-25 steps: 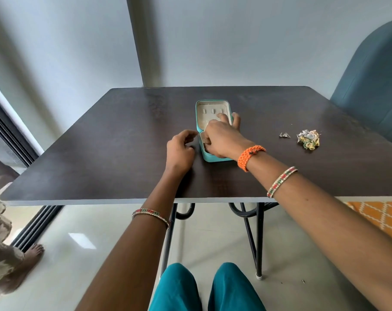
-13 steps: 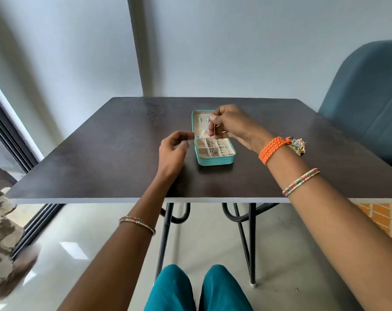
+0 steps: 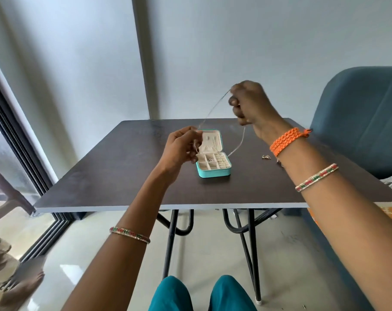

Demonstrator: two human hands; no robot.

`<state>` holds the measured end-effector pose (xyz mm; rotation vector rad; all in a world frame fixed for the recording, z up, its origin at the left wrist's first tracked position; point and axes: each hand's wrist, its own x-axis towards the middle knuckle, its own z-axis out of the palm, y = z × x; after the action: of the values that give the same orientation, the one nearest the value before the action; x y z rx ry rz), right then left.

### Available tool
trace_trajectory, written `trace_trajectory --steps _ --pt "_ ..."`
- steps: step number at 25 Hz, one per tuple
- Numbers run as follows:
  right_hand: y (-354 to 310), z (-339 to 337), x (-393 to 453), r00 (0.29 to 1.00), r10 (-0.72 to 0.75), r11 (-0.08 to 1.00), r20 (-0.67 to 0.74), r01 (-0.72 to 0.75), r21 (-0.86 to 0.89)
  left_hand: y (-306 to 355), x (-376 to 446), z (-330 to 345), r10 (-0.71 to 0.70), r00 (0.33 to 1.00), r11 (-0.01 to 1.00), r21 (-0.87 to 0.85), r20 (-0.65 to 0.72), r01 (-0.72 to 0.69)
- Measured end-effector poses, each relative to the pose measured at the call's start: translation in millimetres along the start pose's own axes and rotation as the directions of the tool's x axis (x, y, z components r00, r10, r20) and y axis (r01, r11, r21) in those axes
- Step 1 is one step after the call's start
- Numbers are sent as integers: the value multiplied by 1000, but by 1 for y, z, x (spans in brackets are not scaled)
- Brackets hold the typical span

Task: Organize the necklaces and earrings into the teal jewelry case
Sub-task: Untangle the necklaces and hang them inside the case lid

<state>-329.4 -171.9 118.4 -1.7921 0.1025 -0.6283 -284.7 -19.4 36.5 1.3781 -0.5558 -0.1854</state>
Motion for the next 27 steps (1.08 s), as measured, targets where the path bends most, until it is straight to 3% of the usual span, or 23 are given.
trace_trajectory --steps 3,6,11,15,18,20,21,23,25,27 --pt "-2 -24 -2 992 90 974 -83 -71 216 -3 -10 -8 -44 994 978 -209 -97 23" --pt "5 -34 -9 983 175 939 -48 -152 310 -2 -13 -9 -21 986 931 -363 -163 -40" --pt "14 -30 -21 964 260 847 64 -259 464 9 -13 1 38 903 904 -370 -428 -213" --pt "19 -30 -29 923 310 679 229 -384 626 18 -19 8 -201 928 697 -711 -315 -91" --pt "21 -31 -33 906 335 549 258 -410 728 23 -23 12 -347 905 625 -780 -245 28" --pt "25 -25 -36 911 364 615 195 -393 684 27 -24 16 -364 898 615 -788 -248 31" --pt "28 -21 -39 922 361 700 142 -368 612 30 -24 17 -351 903 619 -785 -247 26" --pt "32 -15 -48 960 275 906 55 -278 319 35 -26 19 -326 918 627 -778 -224 33" --pt "24 -13 -61 970 174 984 169 -176 -4 38 -31 21 -298 939 631 -773 -174 56" --pt "7 -13 -72 911 146 974 385 -63 -218 40 -36 23 -273 953 688 -719 -134 96"
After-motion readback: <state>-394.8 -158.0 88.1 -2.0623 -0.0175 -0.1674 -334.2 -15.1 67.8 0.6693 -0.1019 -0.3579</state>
